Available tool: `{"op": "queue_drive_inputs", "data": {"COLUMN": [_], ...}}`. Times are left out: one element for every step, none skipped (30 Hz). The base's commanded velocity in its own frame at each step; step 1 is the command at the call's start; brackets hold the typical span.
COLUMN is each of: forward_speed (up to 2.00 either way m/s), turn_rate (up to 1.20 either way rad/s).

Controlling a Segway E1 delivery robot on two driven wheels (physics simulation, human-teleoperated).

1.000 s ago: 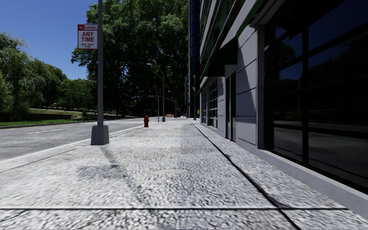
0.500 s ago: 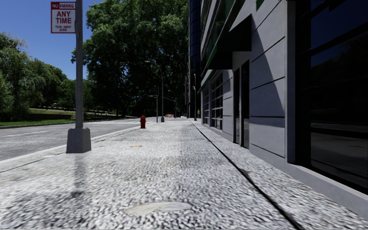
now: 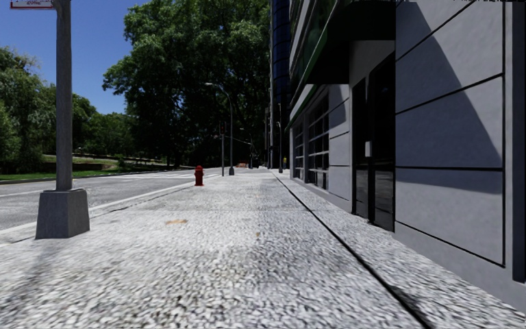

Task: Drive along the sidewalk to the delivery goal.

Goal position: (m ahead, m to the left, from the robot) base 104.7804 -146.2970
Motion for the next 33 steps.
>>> {"op": "queue_drive_inputs", "data": {"forward_speed": [2.0, 2.0, 2.0, 2.0, 2.0, 2.0, 2.0, 2.0, 2.0, 2.0, 2.0, 2.0, 2.0, 2.0, 2.0, 2.0, 2.0, 2.0, 2.0, 2.0, 2.0, 2.0, 2.0, 2.0, 2.0, 2.0, 2.0, 2.0, 2.0, 2.0, 2.0, 2.0, 2.0], "turn_rate": [0.0, 0.0, 0.0, 0.0, 0.0, 0.0, 0.0, 0.0, 0.0, 0.0, 0.0, 0.0, 0.0, 0.0, 0.0, 0.0, 0.0, 0.0, 0.0, 0.0, 0.0, 0.0, 0.0, 0.0, 0.0, 0.0, 0.0, 0.0, 0.0, 0.0, 0.0, 0.0, 0.0]}}
